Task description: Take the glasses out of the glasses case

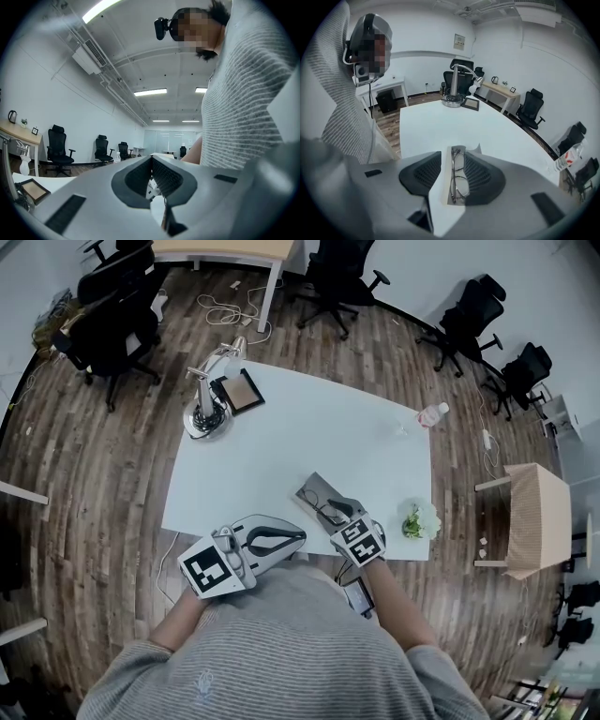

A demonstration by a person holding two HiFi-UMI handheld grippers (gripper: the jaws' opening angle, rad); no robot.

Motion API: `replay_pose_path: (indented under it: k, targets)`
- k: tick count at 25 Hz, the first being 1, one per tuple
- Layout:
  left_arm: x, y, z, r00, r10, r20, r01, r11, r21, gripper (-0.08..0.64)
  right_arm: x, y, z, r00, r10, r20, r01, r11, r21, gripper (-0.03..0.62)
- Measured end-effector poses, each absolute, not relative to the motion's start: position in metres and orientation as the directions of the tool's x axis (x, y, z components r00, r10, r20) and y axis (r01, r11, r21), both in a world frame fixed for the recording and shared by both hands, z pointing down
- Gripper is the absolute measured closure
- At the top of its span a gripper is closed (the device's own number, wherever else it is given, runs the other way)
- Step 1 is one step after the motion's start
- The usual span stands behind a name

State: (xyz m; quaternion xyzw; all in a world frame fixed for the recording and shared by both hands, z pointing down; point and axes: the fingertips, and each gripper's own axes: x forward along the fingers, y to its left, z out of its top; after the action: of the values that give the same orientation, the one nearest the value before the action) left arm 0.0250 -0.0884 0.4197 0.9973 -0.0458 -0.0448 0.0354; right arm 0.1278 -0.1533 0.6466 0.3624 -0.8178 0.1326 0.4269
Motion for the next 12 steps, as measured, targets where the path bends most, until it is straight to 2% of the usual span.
replay_pose_path:
  k: [12]
  targets:
    - [0.021,-0.091,0.423,0.990,-0.108,-0.086,-0.101,-0.991,0.087,0.549,0.130,-0.159,0.687,-0.309,-0.401,0.863,-0.656,0.747,0.112,0.451]
